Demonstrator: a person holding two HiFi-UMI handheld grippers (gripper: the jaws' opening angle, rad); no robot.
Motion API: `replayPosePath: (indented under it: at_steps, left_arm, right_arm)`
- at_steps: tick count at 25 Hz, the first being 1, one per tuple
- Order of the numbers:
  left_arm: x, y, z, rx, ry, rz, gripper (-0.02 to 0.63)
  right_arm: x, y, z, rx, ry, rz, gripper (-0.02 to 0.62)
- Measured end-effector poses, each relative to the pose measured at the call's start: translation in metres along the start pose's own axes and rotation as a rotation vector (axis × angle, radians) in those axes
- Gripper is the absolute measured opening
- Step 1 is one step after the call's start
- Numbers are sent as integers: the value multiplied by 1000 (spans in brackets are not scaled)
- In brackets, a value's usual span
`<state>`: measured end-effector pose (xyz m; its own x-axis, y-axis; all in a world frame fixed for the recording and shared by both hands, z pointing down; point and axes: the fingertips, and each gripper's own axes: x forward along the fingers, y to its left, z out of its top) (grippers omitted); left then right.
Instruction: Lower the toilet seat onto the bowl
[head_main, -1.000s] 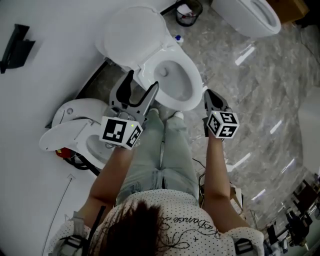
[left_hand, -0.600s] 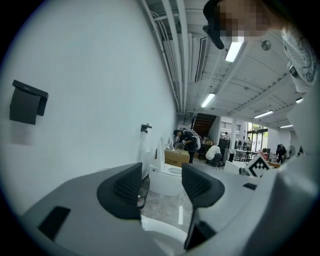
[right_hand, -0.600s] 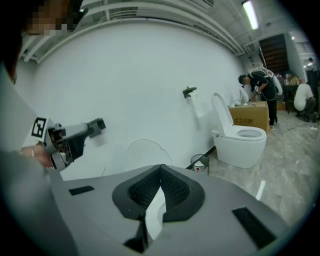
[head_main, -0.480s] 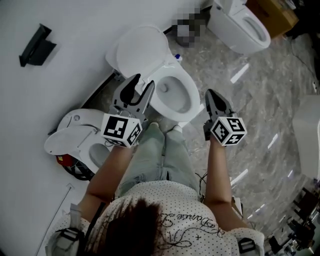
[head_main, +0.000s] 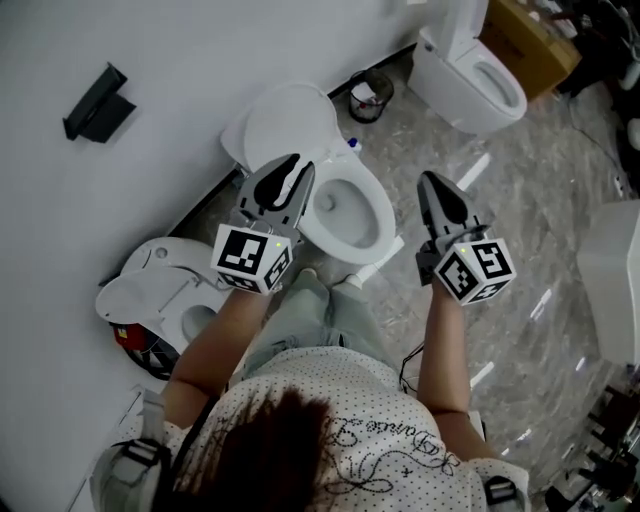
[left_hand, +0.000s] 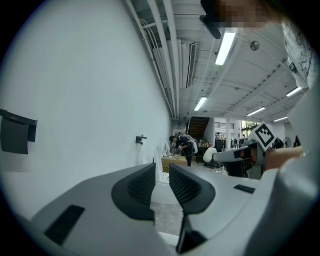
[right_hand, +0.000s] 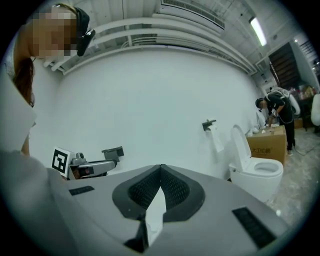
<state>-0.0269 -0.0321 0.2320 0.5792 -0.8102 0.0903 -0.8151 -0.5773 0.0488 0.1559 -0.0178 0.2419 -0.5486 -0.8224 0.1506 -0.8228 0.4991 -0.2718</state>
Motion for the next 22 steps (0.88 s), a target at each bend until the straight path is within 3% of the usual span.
replayPosePath:
  at_steps: [9,22]
  left_arm:
    - [3,-5,28,14,-49,-21,40]
    - [11,-5,51,23,-102,-42,6]
  right_arm:
    - [-8,23,47,-103,-88,5,11]
    - [1,34,65,-179,-121,-27,11]
